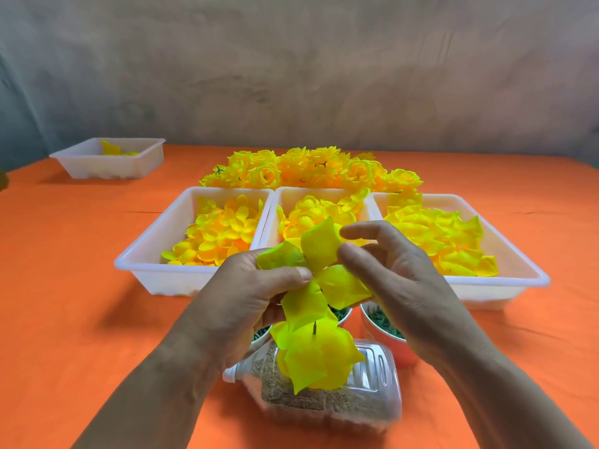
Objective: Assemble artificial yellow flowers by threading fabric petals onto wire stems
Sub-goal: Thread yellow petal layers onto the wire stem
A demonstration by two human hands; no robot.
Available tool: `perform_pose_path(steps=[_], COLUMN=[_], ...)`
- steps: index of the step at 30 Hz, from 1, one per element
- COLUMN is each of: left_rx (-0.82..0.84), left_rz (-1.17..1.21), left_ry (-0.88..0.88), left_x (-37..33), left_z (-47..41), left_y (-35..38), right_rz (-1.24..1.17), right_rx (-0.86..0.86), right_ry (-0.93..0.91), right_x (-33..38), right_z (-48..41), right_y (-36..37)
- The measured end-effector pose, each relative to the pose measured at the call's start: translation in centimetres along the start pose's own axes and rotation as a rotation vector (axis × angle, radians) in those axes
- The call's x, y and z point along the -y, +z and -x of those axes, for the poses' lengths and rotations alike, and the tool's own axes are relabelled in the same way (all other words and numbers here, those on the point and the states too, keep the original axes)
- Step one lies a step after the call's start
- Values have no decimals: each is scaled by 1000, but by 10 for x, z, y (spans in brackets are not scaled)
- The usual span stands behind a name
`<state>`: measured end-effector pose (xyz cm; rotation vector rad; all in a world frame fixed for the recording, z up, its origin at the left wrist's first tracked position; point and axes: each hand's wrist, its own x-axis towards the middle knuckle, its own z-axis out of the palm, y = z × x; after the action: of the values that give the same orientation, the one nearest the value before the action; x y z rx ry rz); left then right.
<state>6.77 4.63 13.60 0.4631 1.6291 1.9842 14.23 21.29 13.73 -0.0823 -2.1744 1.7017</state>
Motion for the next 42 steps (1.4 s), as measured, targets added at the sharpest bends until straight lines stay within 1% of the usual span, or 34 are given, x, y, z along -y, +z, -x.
perform_pose_path(steps=[3, 9, 13, 20, 30, 42], left_rx=[-13, -65, -48, -41, 22, 30], left_rz=[-54, -62, -52, -66, -22, -55], left_ry=[20, 16, 20, -35, 13, -7], left_x=[-1, -4, -4, 3, 2, 8], left_z=[1, 4, 8, 12, 17, 16], left_y=[1, -2, -2, -3, -3, -1], right_rz=[-95, -124, -128, -128, -167, -182], right_rx=[54, 64, 96, 126, 145, 166], right_ry=[15, 22, 32, 122, 122, 167], right_x=[0, 2, 3, -1, 2, -4], right_z=[1, -3, 0, 7, 12, 14], right_y=[5, 10, 10, 11, 10, 12])
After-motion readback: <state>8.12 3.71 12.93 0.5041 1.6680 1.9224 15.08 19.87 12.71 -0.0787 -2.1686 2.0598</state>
